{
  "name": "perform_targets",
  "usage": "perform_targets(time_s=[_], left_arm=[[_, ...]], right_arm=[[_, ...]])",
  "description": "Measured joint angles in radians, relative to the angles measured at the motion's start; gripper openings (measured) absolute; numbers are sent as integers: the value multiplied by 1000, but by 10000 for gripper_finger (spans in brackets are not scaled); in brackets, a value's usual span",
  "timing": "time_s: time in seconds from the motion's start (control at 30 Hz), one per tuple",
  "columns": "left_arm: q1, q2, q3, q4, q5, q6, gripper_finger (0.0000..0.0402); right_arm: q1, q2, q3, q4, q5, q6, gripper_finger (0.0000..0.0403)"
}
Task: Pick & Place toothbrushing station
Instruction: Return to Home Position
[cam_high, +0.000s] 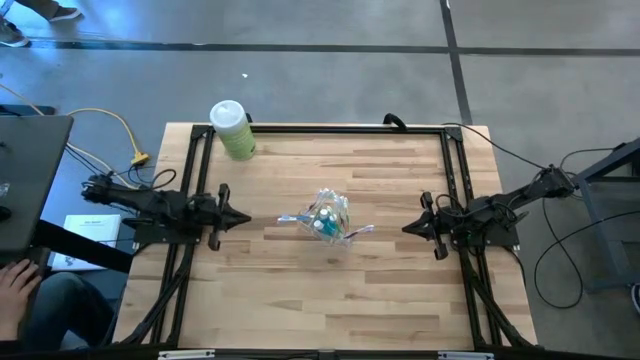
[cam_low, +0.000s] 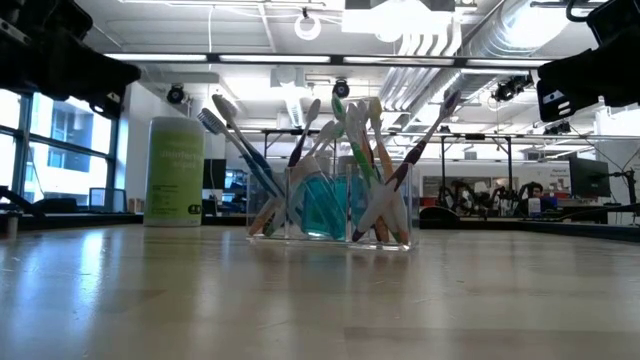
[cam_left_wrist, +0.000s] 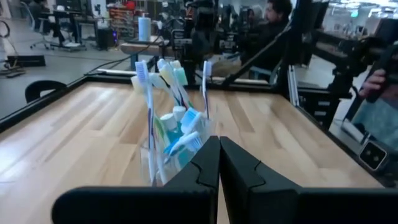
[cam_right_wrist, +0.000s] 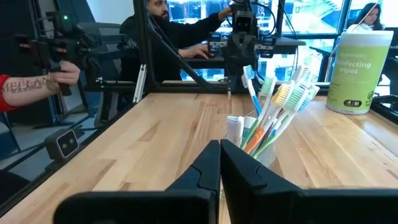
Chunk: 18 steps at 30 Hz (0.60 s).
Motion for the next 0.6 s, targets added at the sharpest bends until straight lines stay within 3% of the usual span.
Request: perform_targets(time_s=[0.6], left_arm=[[0,37,-2,2,13,-4,3]], right_arm=[[0,0,-2,-7,-2,0,3]])
